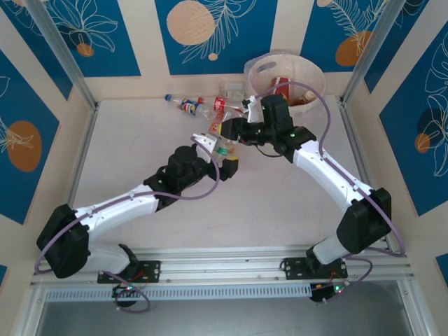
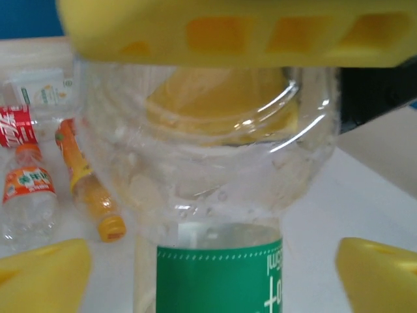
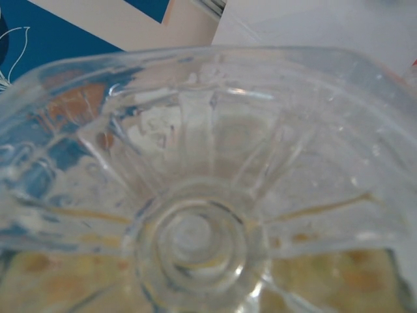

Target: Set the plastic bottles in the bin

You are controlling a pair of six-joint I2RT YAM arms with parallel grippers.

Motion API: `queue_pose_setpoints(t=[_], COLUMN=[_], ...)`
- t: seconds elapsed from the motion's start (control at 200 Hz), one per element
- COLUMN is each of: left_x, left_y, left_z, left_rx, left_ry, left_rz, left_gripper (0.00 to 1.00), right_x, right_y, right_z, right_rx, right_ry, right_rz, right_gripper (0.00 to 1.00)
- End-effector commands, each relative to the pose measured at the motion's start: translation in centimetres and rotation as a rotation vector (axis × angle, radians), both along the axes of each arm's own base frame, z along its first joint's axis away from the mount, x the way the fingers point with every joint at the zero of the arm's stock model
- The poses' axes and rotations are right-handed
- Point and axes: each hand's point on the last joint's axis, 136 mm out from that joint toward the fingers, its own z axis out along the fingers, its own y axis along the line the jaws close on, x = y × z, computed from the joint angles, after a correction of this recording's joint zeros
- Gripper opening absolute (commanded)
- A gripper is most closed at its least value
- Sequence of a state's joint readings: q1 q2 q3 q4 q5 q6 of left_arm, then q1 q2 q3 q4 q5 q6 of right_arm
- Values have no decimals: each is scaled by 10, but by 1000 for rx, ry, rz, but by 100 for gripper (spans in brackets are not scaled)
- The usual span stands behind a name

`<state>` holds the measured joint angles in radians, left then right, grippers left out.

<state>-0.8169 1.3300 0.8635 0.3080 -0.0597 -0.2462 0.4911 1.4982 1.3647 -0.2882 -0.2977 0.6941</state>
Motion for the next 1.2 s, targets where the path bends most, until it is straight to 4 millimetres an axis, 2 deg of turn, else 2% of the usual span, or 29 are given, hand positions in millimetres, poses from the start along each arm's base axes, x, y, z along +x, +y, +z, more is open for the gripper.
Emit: queue_pose_setpoints(t=[0.0, 0.18, 0.335, 0.435, 0.54, 0.7, 0.89, 1.005, 1.195], left_x=[-2, -5, -6, -7, -7, -6, -6, -6, -5], left_y=[2, 6, 11, 14, 19, 29, 42, 46, 51], left_z=[33, 35, 32, 33, 34, 34, 29, 27, 25], left_rx=[-65, -54, -43, -37, -31, -16, -3, 10, 28], left_ry=[-55, -55, -49, -48, -51, -50, -46, -45, -40], left_rz=[9, 13, 29, 37, 54, 97, 148, 166, 186], left_gripper=[100, 100, 100, 100, 100, 100, 100, 100, 100], right_x=[8, 35, 69, 91, 114, 151, 191, 209, 227], right_y=[-12, -45, -86, -113, -137, -164, -185, -192, -201], right_z=[30, 76, 115, 132, 138, 124, 90, 69, 35], right_rx=[-28, -91, -152, -172, -216, -308, -418, -491, -581], right_ry=[-91, -236, -352, -384, -406, -392, -319, -301, -256], right_rz=[-46, -155, -293, -374, -445, -514, -537, -538, -527], right_gripper=[45, 45, 45, 45, 45, 45, 46, 46, 50])
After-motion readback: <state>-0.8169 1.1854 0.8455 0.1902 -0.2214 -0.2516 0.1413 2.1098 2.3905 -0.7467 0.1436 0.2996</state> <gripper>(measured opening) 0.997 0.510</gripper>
